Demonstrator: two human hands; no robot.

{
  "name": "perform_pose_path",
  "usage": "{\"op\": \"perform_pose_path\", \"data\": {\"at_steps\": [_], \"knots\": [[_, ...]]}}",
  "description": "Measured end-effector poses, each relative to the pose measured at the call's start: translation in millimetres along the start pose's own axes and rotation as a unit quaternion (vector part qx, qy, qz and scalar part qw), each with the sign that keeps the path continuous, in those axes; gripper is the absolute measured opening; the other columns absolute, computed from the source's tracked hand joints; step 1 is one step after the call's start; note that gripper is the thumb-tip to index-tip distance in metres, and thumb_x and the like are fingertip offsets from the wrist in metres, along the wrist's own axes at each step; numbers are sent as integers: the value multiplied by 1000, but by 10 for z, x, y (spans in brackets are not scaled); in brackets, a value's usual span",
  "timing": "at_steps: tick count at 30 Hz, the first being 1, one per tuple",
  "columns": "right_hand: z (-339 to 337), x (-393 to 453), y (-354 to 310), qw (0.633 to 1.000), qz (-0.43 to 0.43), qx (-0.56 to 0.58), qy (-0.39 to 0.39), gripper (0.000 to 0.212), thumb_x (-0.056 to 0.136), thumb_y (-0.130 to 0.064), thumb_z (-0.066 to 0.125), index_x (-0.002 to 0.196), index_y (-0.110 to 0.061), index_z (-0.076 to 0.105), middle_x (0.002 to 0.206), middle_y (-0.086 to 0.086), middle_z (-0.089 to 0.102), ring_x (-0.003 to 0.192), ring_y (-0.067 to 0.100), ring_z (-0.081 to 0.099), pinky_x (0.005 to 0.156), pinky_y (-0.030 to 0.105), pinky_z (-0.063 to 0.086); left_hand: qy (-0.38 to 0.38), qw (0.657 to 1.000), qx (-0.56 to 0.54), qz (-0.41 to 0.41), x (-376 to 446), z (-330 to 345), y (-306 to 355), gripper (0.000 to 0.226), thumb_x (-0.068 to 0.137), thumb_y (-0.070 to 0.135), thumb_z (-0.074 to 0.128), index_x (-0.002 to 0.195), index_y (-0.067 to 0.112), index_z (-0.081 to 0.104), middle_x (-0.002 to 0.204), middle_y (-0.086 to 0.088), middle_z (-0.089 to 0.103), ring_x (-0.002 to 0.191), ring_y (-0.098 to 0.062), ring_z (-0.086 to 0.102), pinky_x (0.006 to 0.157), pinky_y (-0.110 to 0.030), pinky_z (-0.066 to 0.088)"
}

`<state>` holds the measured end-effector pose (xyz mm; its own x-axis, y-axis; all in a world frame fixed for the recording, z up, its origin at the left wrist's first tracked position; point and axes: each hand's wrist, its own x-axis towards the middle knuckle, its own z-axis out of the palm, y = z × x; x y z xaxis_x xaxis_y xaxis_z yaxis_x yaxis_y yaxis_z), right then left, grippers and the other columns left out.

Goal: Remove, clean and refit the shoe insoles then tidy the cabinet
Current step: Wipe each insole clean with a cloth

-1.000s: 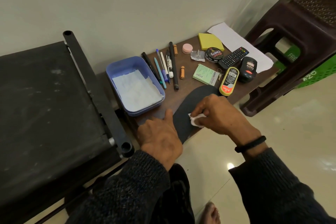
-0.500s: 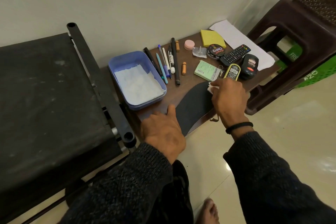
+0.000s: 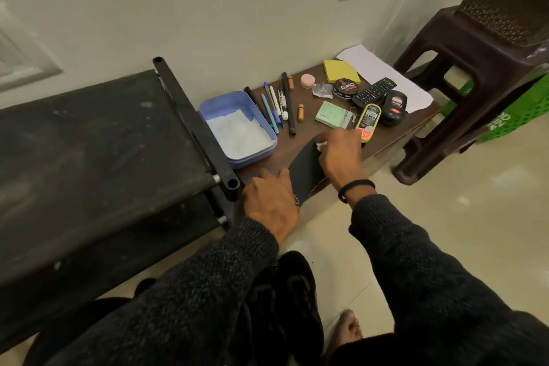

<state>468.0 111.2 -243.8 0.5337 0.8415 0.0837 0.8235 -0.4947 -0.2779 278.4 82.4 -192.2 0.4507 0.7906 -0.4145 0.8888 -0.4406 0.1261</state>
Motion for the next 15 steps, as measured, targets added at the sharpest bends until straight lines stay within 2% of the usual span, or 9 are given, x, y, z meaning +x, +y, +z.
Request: {"op": "perform_pose_path", "data": {"at_steps": [2,5,9,15], "knots": [[1,-99,-53,999,-20,4,-29,28,89,-2,68,113,-15,75,116,8,70,111,30,62,94,40,56,25,999,21,12,-159,45,-22,79,93,56,61,152,16,27,140,-16,36,122,-32,52,92,-40,51],[-70,-188,-108,998,-26,19,-56,26,90,-3,68,114,-11,75,119,11,70,111,28,65,95,41,56,3,995,90,37,-538,152,-72,94,93,56,62,155,3,15,149,-20,23,127,-36,45,96,-43,53],[-183,-164,-184,997,22,37,-61,22,93,-10,66,113,-14,75,116,15,70,106,32,66,91,45,59,-38,992,101,70,-1032,370,-82,96,91,58,63,157,7,15,162,-14,-3,133,-39,38,100,-50,49],[-103,-246,-206,999,-16,1,-48,26,90,-5,66,114,-10,75,117,13,71,109,32,65,95,44,56,-11,997,29,73,-975,641,-168,107,87,54,71,159,9,6,166,-4,-8,142,-35,27,108,-50,41]]}}
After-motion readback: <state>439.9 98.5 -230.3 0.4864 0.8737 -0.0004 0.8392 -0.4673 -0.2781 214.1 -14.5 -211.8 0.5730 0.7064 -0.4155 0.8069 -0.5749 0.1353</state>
